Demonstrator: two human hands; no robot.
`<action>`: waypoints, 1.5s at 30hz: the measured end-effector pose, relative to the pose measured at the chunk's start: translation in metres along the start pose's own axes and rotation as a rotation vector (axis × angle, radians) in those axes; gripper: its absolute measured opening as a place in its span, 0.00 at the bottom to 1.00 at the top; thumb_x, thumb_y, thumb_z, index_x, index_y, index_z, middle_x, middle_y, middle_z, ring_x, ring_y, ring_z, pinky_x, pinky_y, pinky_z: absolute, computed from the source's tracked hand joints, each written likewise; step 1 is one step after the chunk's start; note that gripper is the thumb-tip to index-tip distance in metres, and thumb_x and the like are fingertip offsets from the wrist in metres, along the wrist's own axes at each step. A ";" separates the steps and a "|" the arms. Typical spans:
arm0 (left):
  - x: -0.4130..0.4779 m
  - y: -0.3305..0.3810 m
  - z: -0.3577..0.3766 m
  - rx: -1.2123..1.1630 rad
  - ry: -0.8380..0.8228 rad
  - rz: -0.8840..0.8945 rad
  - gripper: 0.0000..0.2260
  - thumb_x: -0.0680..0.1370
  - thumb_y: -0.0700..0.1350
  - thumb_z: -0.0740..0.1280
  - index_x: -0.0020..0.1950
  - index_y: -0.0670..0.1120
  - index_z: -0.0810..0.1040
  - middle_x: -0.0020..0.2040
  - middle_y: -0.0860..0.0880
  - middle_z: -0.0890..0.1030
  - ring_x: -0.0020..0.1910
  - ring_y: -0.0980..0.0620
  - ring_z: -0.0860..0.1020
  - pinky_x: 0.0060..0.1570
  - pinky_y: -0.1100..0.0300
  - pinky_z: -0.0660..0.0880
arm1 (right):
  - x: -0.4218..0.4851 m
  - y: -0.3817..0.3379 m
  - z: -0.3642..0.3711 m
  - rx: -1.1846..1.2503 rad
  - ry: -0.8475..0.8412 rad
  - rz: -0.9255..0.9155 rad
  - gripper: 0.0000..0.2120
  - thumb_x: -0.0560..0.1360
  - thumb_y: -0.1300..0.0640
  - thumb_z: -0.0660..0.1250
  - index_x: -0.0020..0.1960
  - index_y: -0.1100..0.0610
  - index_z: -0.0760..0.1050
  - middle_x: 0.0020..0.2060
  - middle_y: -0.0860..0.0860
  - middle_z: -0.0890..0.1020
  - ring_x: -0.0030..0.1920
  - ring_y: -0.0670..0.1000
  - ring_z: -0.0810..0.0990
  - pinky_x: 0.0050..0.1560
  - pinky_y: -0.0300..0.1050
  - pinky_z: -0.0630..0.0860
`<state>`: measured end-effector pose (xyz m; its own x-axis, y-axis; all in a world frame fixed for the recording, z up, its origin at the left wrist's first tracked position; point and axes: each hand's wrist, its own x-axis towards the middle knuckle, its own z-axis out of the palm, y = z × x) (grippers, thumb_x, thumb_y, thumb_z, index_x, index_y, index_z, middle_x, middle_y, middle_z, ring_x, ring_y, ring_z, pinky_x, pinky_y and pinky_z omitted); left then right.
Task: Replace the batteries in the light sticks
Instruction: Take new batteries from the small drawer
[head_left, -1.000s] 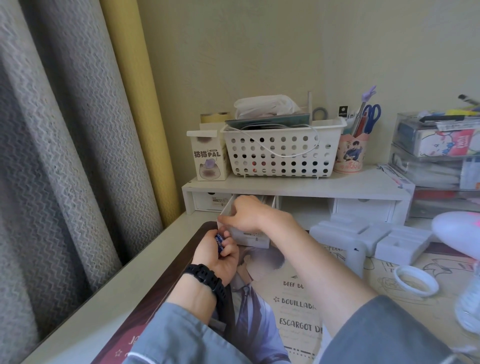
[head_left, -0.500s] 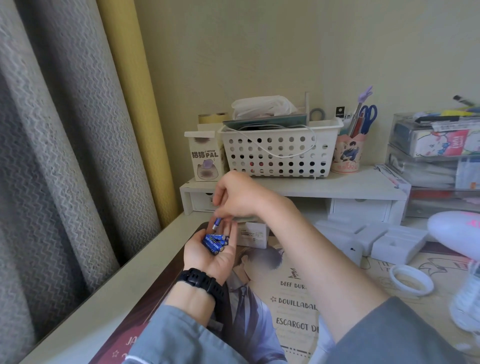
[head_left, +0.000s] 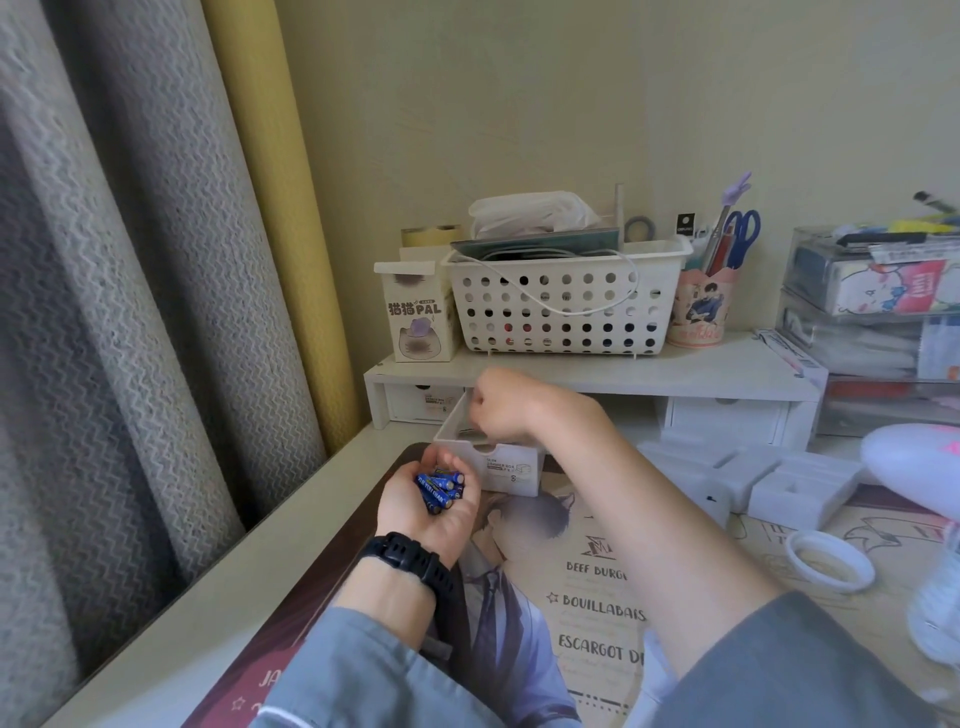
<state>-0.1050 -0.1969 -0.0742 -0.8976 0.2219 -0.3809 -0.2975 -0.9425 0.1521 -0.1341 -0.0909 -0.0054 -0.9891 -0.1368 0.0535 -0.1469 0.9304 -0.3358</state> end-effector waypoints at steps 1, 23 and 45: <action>0.000 -0.001 0.000 0.019 0.011 -0.006 0.13 0.82 0.45 0.55 0.45 0.40 0.74 0.41 0.45 0.75 0.36 0.54 0.74 0.26 0.65 0.75 | -0.001 0.002 0.001 -0.066 -0.069 0.036 0.09 0.79 0.59 0.58 0.47 0.60 0.75 0.39 0.55 0.77 0.41 0.56 0.76 0.37 0.43 0.69; 0.019 0.003 -0.009 0.108 0.023 0.048 0.10 0.82 0.44 0.55 0.55 0.41 0.73 0.47 0.45 0.73 0.46 0.53 0.70 0.67 0.62 0.65 | -0.007 -0.022 0.032 -0.224 -0.047 0.152 0.22 0.76 0.45 0.66 0.63 0.58 0.73 0.55 0.54 0.76 0.55 0.54 0.75 0.43 0.43 0.69; 0.008 -0.001 -0.004 0.104 0.016 0.036 0.12 0.82 0.44 0.54 0.45 0.42 0.73 0.36 0.48 0.71 0.33 0.55 0.69 0.39 0.64 0.70 | -0.004 -0.027 0.036 -0.555 -0.024 0.188 0.20 0.76 0.48 0.61 0.63 0.58 0.73 0.57 0.55 0.77 0.58 0.57 0.75 0.60 0.52 0.70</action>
<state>-0.1103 -0.1948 -0.0813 -0.9034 0.1832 -0.3877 -0.2979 -0.9185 0.2599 -0.1269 -0.1277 -0.0306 -0.9988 0.0464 0.0174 0.0490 0.9774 0.2055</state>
